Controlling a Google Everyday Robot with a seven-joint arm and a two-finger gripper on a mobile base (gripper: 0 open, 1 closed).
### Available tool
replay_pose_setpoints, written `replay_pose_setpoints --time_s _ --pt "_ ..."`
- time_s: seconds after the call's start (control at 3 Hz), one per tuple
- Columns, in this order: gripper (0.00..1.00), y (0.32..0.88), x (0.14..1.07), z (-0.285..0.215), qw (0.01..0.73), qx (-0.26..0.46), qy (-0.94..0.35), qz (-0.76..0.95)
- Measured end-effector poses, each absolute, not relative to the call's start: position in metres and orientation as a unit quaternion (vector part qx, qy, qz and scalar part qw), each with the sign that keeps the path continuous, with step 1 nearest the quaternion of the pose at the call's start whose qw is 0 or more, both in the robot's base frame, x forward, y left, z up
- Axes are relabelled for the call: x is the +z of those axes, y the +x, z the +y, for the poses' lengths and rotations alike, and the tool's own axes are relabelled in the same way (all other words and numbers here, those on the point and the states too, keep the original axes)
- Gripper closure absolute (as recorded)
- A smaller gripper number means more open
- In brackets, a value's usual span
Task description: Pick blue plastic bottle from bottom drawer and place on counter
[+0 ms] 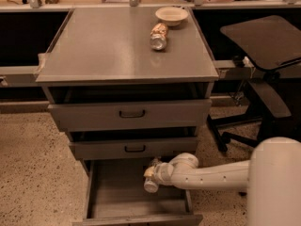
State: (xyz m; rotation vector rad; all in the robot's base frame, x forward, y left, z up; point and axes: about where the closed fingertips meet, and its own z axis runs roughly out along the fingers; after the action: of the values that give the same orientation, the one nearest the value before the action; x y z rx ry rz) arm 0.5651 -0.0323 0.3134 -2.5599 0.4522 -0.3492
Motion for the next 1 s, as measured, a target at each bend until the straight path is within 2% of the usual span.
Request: replay_pose_setpoints --time_s 0.33,0.67,1.0 --pt "1.0 0.519 0.365 -0.056 0.294 -0.161 -0.936 0.104" --pt "1.0 0.476 0.363 -0.051 0.312 -0.14 -0.936 0.084" --pt "1.0 0.472 0.363 -0.04 0.317 -0.136 -0.937 0.064"
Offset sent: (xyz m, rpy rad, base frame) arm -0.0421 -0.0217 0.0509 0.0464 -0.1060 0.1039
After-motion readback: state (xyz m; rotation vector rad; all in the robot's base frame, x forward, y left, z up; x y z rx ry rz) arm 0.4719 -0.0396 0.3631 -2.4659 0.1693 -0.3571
